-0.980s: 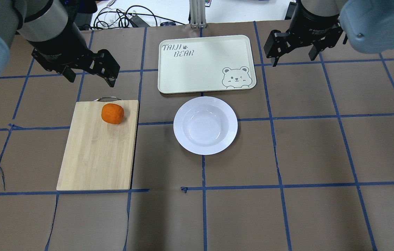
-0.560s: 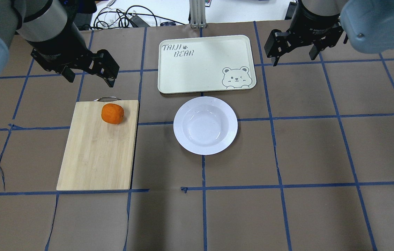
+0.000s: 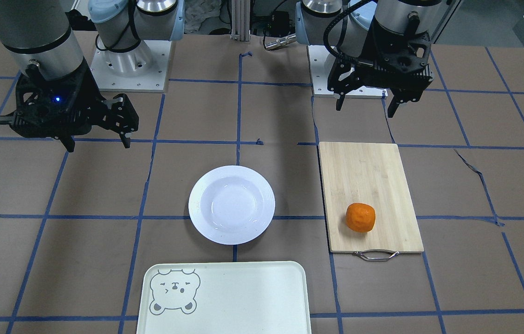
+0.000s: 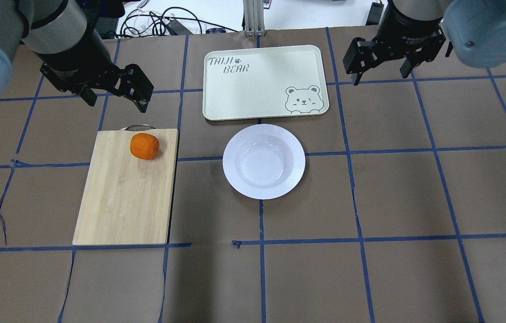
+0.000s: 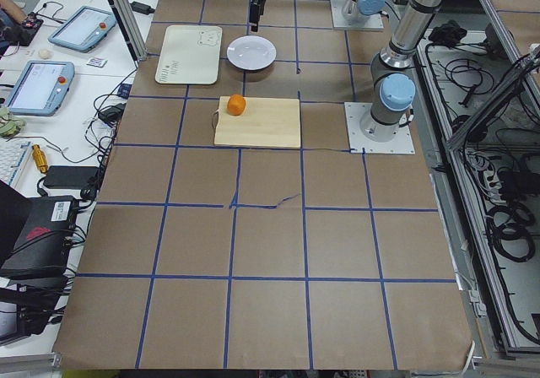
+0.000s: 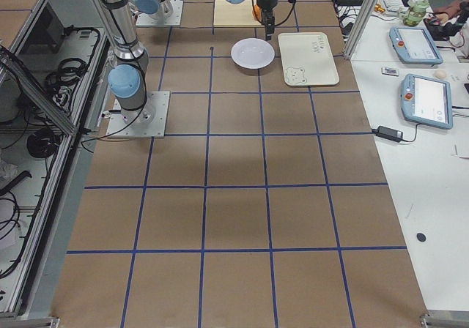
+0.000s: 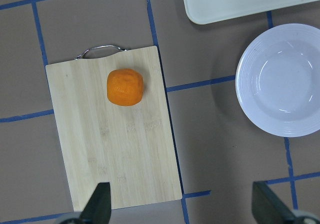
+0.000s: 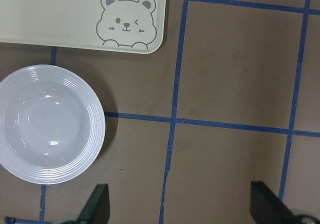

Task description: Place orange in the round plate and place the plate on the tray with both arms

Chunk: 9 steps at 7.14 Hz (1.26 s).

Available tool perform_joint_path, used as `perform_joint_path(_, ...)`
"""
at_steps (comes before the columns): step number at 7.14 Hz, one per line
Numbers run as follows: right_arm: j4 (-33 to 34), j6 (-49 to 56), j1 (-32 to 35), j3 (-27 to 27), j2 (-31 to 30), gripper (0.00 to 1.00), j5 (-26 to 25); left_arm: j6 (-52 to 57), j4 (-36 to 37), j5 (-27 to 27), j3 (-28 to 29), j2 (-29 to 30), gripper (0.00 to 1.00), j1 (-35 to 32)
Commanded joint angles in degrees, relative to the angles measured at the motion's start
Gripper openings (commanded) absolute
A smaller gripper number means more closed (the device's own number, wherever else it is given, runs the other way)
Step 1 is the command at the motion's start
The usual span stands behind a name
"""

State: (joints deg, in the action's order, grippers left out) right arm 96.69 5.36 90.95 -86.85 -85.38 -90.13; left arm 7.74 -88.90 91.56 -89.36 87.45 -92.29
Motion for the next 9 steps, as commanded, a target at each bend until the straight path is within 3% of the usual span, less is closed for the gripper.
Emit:
perform_joint_path(1,0.1,-0.1,0.0,-0.2,-0.2,1.0,0.0,0.0,-0.6,0.5,0.1,0.0,1.0,0.3)
perform_joint_path(9,0.1,-0.3,0.0,-0.2,-0.2,1.0,0.0,-0.1,-1.5,0.1,-0.2,0.2,1.0,1.8)
